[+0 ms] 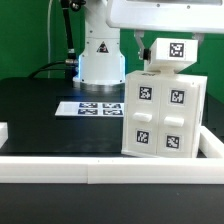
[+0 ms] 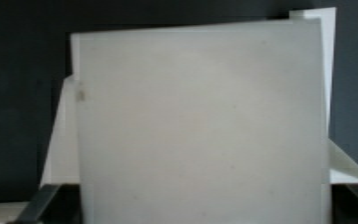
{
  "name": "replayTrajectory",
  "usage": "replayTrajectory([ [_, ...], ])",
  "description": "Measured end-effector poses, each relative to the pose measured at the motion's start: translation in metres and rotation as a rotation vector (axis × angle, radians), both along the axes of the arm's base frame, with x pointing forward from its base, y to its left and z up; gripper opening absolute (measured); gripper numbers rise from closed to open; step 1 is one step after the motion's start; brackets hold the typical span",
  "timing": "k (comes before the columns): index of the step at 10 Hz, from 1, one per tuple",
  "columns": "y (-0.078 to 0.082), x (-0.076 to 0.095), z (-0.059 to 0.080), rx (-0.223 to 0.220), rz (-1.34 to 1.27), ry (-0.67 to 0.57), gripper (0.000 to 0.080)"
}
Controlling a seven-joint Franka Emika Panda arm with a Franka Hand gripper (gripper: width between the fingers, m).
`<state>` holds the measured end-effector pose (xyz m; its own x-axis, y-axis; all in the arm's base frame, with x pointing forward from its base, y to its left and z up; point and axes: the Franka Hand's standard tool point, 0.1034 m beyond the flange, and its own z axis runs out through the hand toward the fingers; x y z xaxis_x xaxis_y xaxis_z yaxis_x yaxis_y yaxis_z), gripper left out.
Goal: Assemble cabinet
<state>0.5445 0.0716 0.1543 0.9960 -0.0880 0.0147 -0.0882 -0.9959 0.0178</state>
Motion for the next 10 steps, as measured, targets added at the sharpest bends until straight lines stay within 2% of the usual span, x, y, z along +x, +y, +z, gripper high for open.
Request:
replayTrajectory([
  [5, 0.0, 0.0, 0.0, 0.0, 0.0, 0.0, 0.0566],
  [6, 0.0, 0.0, 0.0, 0.0, 0.0, 0.0, 0.073],
  [7, 0.0, 0.002, 0.001, 0.001, 0.002, -0.01, 0.073],
  [8, 0.002, 0.007, 0.006, 0.008, 0.007, -0.051, 0.0784],
  [10, 0.003, 0.014, 0.013, 0.017, 0.024, -0.118, 0.0797],
])
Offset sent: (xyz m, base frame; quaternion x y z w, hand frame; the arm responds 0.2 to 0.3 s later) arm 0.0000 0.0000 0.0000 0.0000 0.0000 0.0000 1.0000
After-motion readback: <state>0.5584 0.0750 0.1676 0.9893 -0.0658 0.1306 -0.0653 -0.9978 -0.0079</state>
